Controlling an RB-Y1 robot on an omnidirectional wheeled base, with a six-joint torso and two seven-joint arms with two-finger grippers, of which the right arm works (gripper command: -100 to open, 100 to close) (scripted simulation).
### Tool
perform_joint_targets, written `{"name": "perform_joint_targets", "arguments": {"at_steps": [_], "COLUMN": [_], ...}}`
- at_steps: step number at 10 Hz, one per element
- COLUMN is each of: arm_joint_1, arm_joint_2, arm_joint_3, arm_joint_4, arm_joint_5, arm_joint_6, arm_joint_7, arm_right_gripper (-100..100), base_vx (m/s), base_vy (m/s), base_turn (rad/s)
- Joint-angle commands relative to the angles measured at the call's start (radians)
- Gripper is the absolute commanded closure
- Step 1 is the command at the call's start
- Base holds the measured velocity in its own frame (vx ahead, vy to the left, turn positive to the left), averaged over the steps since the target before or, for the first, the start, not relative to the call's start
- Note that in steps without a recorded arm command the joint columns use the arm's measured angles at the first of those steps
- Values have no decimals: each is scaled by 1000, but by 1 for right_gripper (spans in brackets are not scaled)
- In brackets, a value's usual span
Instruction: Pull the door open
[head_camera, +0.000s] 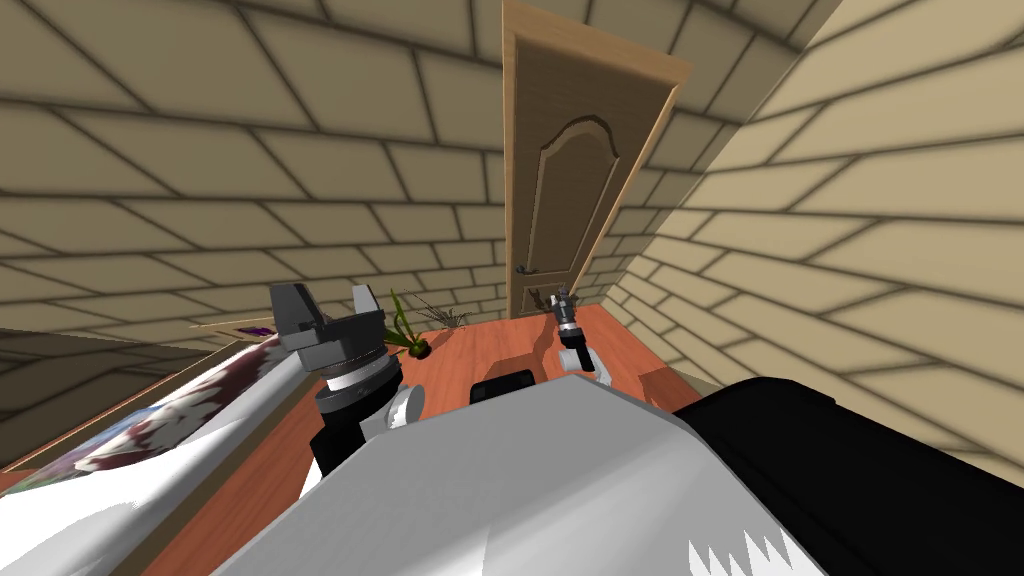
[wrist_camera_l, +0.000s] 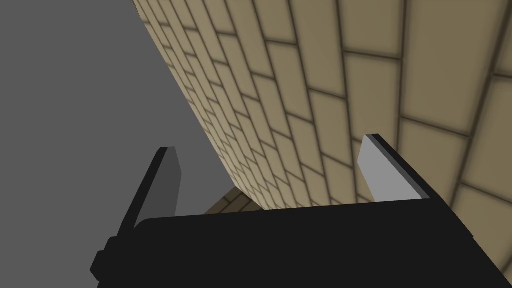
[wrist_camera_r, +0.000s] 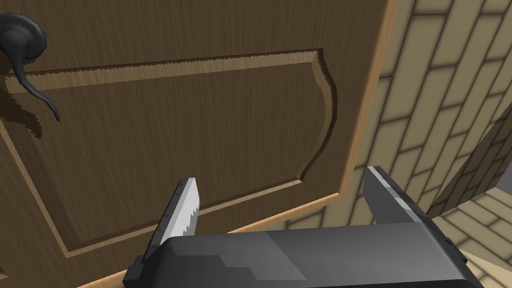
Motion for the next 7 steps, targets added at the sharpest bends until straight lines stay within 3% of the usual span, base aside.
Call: {"name": "perform_joint_targets", "arguments": {"at_steps": [1, 7], "arm_joint_1": [-15, -65], "arm_joint_2": [-7, -39], "arm_joint_3": [-2, -15], "arm_joint_4": [41, 189], "arm_joint_5": [7, 30], "arm_joint_6": [-6, -29], "arm_joint_7": [-8, -42], "arm_right_gripper": [-100, -100], "base_vx": [95, 96], "base_vy": [12, 3], "base_turn": [1, 1]}}
